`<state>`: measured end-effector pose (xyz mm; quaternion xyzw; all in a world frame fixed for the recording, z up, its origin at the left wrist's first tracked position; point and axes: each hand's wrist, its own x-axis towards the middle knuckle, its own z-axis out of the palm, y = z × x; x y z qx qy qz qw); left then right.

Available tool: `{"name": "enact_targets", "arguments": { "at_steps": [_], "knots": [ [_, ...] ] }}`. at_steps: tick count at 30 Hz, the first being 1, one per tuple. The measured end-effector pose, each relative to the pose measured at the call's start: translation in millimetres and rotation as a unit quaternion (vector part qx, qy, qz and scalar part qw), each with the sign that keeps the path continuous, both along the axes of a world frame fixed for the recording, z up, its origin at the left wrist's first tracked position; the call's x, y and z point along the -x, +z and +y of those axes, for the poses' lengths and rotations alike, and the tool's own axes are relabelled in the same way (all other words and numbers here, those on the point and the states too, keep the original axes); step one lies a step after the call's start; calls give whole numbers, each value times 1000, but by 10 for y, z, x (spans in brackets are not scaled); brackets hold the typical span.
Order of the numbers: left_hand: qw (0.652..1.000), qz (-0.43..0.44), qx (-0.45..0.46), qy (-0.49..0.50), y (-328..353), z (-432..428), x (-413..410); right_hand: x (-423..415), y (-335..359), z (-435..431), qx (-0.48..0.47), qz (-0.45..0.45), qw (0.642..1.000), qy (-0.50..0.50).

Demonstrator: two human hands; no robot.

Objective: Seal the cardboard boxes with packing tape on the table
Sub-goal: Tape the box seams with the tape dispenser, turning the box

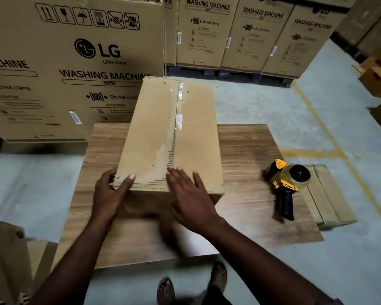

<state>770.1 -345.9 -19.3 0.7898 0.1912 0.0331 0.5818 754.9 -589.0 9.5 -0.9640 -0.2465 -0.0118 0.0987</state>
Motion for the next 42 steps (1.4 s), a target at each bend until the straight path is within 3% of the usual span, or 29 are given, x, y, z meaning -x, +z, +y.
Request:
{"name": "enact_targets", "arguments": {
  "at_steps": [4, 14, 17, 19, 21, 24, 28, 34, 37, 39, 42],
  "knots": [
    [999, -8, 23, -29, 61, -527, 145, 120, -122, -388, -13, -34, 994, -99],
    [996, 2, 14, -83, 62, -1189, 310, 310, -226, -1106, -12, -69, 988, -135],
    [994, -22, -77, -78, 165, -1364, 282, 315, -303, -1162, -47, -85, 987, -130],
    [968, -98, -215, -81, 272, -1572, 314, 306, -331, -1194, -82, -93, 985, -120],
    [918, -173, -317, -163, 375, -1808, 325, 274, -318, -1273, -113, -96, 984, -100],
    [855, -171, -395, -288, 297, -1963, 234, 202, -265, -1425, -138, -85, 985, -57],
    [804, -168, -476, -315, 188, -1932, 207, 155, -256, -1521, -135, -71, 988, -17],
    [814, -159, -481, -284, 197, -2027, 296, 345, -301, -1492, -138, -108, 984, 13],
    [822, -148, -470, -285, 192, -2034, 306, 457, -270, -1559, -165, -73, 982, 54],
    [824, -137, -468, -288, 209, -2025, 301, 431, -169, -1694, -254, -63, 964, 46],
    [826, -124, -471, -285, 229, -2034, 308, 352, 16, -2038, -413, -116, 896, -113]
  ]
}}
